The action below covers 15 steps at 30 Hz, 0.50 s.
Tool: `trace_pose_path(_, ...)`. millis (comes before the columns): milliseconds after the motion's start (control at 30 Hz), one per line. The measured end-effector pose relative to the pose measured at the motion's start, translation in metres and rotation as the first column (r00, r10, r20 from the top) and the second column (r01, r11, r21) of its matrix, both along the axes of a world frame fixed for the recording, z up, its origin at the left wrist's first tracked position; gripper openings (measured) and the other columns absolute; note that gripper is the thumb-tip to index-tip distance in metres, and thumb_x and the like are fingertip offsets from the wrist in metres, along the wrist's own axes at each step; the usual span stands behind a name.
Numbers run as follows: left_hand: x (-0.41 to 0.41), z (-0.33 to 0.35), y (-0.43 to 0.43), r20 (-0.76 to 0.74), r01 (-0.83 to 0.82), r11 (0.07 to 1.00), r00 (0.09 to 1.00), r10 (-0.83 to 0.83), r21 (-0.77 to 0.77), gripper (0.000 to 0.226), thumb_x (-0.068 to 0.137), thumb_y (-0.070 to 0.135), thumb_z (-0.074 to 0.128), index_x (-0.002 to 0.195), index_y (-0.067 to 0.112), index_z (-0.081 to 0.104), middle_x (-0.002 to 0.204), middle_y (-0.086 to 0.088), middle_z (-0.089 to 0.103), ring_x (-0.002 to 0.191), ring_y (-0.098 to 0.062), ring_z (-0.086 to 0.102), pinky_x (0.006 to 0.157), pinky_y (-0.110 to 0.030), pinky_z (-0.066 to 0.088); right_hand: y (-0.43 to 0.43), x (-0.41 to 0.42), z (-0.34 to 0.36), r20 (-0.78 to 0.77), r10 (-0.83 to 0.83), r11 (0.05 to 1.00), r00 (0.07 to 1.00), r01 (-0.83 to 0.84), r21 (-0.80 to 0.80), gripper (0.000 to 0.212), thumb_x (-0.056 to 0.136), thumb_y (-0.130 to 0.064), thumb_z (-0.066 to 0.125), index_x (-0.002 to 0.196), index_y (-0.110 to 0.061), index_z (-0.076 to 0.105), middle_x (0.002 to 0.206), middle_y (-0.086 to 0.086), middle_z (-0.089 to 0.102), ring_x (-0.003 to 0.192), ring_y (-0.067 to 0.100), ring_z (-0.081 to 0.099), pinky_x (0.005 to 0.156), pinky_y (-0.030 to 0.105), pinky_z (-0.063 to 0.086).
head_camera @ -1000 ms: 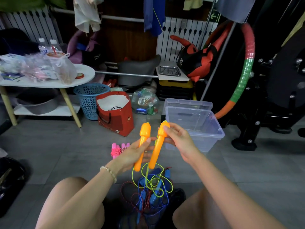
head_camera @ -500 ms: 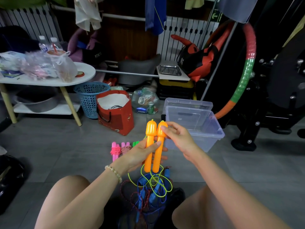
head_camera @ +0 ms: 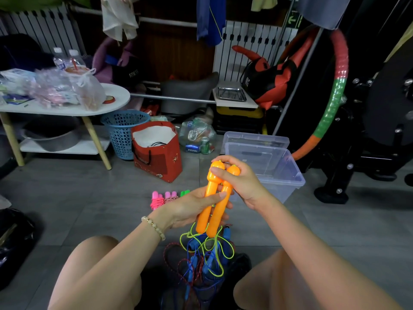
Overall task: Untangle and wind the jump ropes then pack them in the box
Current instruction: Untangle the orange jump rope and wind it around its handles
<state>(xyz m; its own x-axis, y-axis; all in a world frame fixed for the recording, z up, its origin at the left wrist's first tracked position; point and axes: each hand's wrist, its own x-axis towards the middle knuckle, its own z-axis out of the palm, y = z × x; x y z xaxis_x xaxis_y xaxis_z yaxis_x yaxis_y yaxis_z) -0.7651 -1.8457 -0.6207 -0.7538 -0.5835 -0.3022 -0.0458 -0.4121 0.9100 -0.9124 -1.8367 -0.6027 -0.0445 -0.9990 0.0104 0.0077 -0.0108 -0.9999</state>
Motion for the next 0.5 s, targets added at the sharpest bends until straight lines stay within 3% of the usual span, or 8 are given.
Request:
trace_pose_path(67,0.0,-0.001,-0.001,0.021,-0.021,0.999,1.0,0.022,-0.034,0.01,0.096,0.021,0.051,0.102,0.017,0.057,0.092,-0.004,0.069,0.073,-0.016,0.068,0.074,-0.034,0.058,-0.001,0.001,-0.004,-0.025,-0.036,0.999,0.999,0.036,-0.018,0.016,0.085,-0.015,0.066,0.101,-0.017,0.062,0.094,0.007,0.068,0.084,0.025,0.066,0.053,0.023,0.051)
trace_pose_path(133,-0.002,-0.004,-0.001,0.076,-0.06,0.99,0.995,0.07,-0.128,0.013,0.09,0.018,0.061,0.101,0.014,0.054,0.09,-0.003,0.071,0.074,-0.017,0.07,0.076,-0.038,0.057,-0.002,0.002,-0.008,-0.05,-0.09,0.995,0.995,0.087,-0.056,0.012,0.086,-0.015,0.065,0.097,-0.019,0.062,0.095,0.008,0.067,0.087,0.024,0.066,0.063,0.022,0.053)
trace_pose_path(233,-0.005,-0.012,0.001,0.138,-0.202,0.929,0.957,0.254,-0.309,0.049,0.075,0.008,0.078,0.105,0.013,0.04,0.087,-0.006,0.069,0.07,-0.018,0.071,0.073,-0.037,0.059,-0.003,0.004,-0.012,-0.079,-0.147,0.985,0.986,0.138,-0.102,0.011,0.086,-0.015,0.065,0.093,-0.022,0.061,0.09,0.003,0.066,0.084,0.016,0.064,0.077,0.025,0.052)
trace_pose_path(300,-0.005,-0.015,0.002,0.129,-0.267,0.823,0.917,0.376,-0.502,0.062,0.069,0.01,0.083,0.114,0.016,0.04,0.088,-0.002,0.069,0.07,-0.012,0.07,0.066,-0.025,0.058,-0.004,0.006,-0.013,-0.105,-0.162,0.98,0.981,0.147,-0.133,0.011,0.086,-0.016,0.065,0.093,-0.023,0.061,0.088,-0.001,0.065,0.083,0.015,0.063,0.08,0.03,0.052)
trace_pose_path(400,-0.005,-0.016,-0.001,0.128,-0.244,0.722,0.899,0.418,-0.648,0.048,0.069,0.014,0.082,0.104,0.021,0.05,0.083,0.006,0.066,0.068,-0.005,0.067,0.061,-0.019,0.053,-0.004,0.007,-0.011,-0.118,-0.17,0.976,0.978,0.15,-0.159,0.012,0.086,-0.016,0.065,0.093,-0.024,0.06,0.088,-0.002,0.065,0.082,0.011,0.063,0.08,0.029,0.052)
trace_pose_path(500,-0.004,-0.014,-0.002,0.178,-0.152,0.834,0.942,0.285,-0.53,0.026,0.076,0.009,0.076,0.087,0.013,0.052,0.069,-0.004,0.068,0.062,-0.013,0.068,0.059,-0.027,0.054,-0.002,0.007,-0.009,-0.093,-0.132,0.978,0.987,0.114,-0.176,0.013,0.087,-0.013,0.064,0.097,-0.019,0.059,0.085,-0.004,0.064,0.075,0.003,0.064,0.071,0.018,0.051)
